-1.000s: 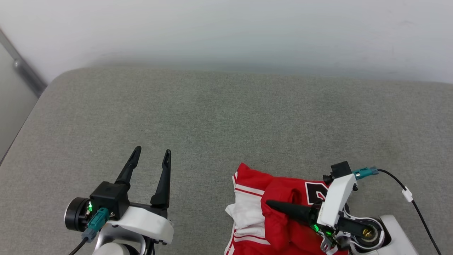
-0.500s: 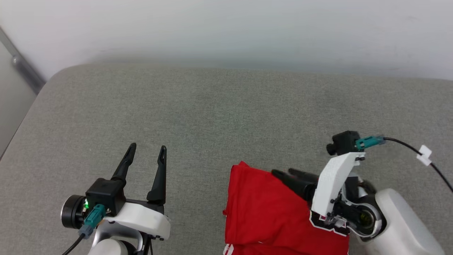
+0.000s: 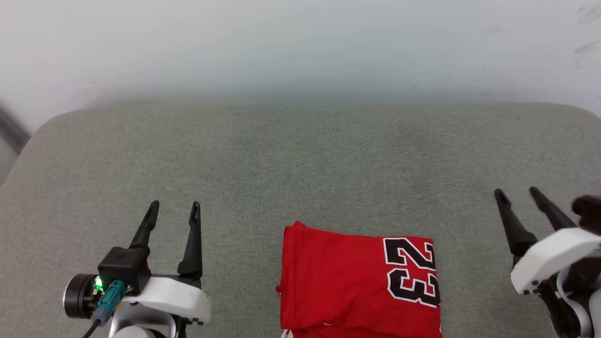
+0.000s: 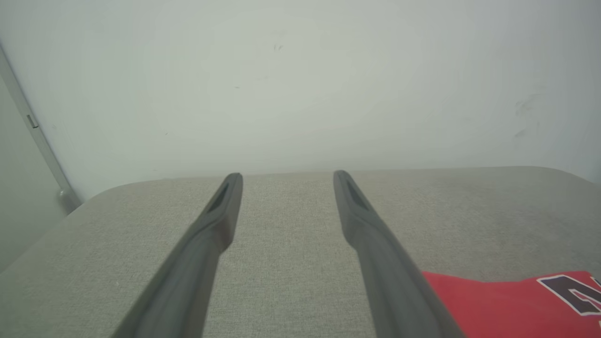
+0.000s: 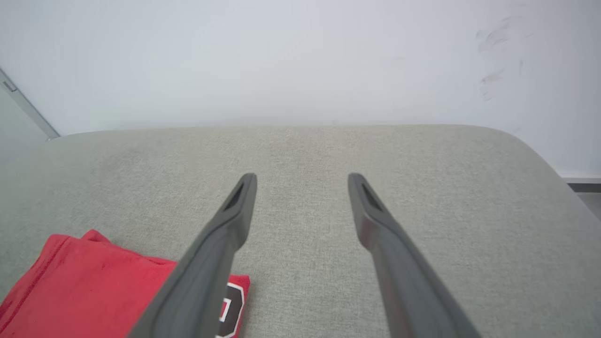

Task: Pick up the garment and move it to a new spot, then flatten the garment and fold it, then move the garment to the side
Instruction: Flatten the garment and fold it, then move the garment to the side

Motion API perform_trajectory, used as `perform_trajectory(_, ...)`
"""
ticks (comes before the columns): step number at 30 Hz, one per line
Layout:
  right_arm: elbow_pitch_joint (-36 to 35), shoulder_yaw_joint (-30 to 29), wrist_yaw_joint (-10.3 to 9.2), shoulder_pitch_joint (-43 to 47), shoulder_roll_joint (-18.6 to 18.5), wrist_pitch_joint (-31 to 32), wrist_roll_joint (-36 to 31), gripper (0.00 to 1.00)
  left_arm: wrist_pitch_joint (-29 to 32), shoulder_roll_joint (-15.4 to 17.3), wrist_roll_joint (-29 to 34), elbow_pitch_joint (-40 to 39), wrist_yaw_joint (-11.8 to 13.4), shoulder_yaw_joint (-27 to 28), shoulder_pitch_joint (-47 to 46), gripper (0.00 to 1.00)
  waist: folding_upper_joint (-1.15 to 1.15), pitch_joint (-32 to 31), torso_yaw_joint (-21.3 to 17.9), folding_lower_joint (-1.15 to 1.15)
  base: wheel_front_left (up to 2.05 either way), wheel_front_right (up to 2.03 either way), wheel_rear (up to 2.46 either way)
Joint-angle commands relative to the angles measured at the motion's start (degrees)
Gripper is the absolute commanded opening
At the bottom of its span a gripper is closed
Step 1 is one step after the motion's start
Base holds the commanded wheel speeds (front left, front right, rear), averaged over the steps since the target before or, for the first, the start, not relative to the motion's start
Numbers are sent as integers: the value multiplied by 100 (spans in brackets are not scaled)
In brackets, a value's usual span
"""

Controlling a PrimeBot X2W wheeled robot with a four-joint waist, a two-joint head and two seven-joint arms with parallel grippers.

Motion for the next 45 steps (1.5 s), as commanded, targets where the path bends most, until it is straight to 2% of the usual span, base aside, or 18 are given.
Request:
perform_trajectory(1,-188,-101,-1,203,125,-227,-94,100,-42,25,-20,4,38,31,96,100,0,-48,-69,0,0,0,0)
perform_trajectory(8,-793,-236,0,848,361,-1003,-354,100,-96,43,-20,78,133,60,285,100,0,-165,-178,0,0,0,0)
perform_trajectory(15,-1148,-41,-1,1411,617,-1193,-555,100,-170,32,-30,146,188,46,539,100,0,-270,-192,0,0,0,0)
perform_trajectory(22,-1361,-92,-1,1781,769,-1048,-646,100,-236,15,-48,212,201,19,799,100,0,-423,-176,0,0,0,0)
perform_trajectory(37,-1537,-250,-1,1922,847,-717,-595,100,-294,-28,-152,371,108,78,766,100,0,-502,-132,0,0,0,0)
perform_trajectory(41,-1364,-498,-1,1946,884,-384,-310,100,-334,-68,-166,364,91,155,736,100,0,-490,-99,0,0,0,0)
perform_trajectory(45,-967,-1024,-1,1741,804,289,215,100,-358,-149,-146,325,63,263,705,100,0,-467,-26,0,0,0,0)
